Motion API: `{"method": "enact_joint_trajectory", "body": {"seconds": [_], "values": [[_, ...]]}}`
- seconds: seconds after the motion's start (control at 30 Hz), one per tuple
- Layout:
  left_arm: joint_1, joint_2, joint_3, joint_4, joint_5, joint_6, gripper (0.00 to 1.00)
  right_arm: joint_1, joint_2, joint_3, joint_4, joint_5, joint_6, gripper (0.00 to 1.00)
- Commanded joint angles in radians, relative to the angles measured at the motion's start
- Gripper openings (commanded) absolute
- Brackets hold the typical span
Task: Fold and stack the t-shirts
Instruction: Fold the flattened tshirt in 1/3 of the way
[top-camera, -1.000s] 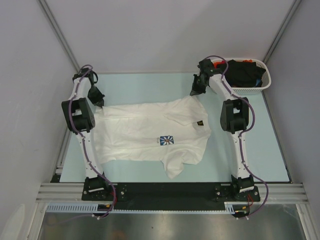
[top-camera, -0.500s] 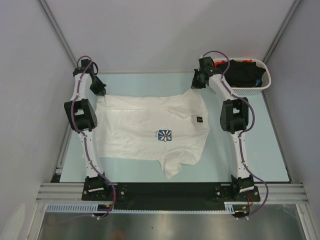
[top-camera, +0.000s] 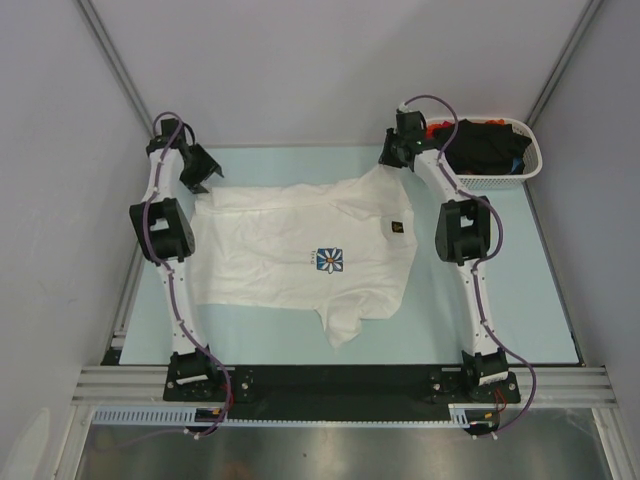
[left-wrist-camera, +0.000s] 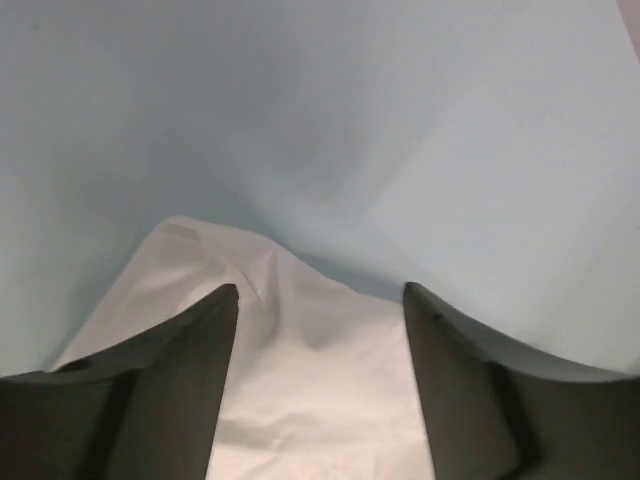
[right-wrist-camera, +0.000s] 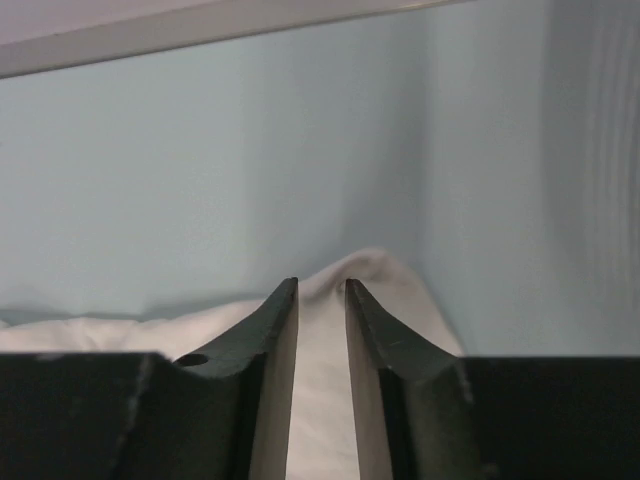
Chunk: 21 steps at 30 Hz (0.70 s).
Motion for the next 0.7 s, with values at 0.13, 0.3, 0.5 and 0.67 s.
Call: {"method": "enact_joint_trajectory", "body": {"seconds": [0.13, 0.3, 0.5, 0.67], "values": [[0.023, -0.207, -0.220, 0.079, 0.045, 0.072, 1.00, 0.009, -0.233, -0.275, -0.011, 0.061, -0.052, 0.48], [0.021, -0.334, -0.399, 0.127, 0.071, 0.124, 1.00, 0.011, -0.481, -0.509, 0.037, 0.029, -0.061, 0.52], [0.021, -0.386, -0.520, 0.121, 0.065, 0.196, 1.00, -0.036, -0.625, -0.686, 0.014, -0.087, 0.075, 0.52], [0.021, -0.384, -0.574, 0.118, 0.059, 0.210, 1.00, -0.102, -0.637, -0.841, 0.108, -0.330, 0.290, 0.52]]}}
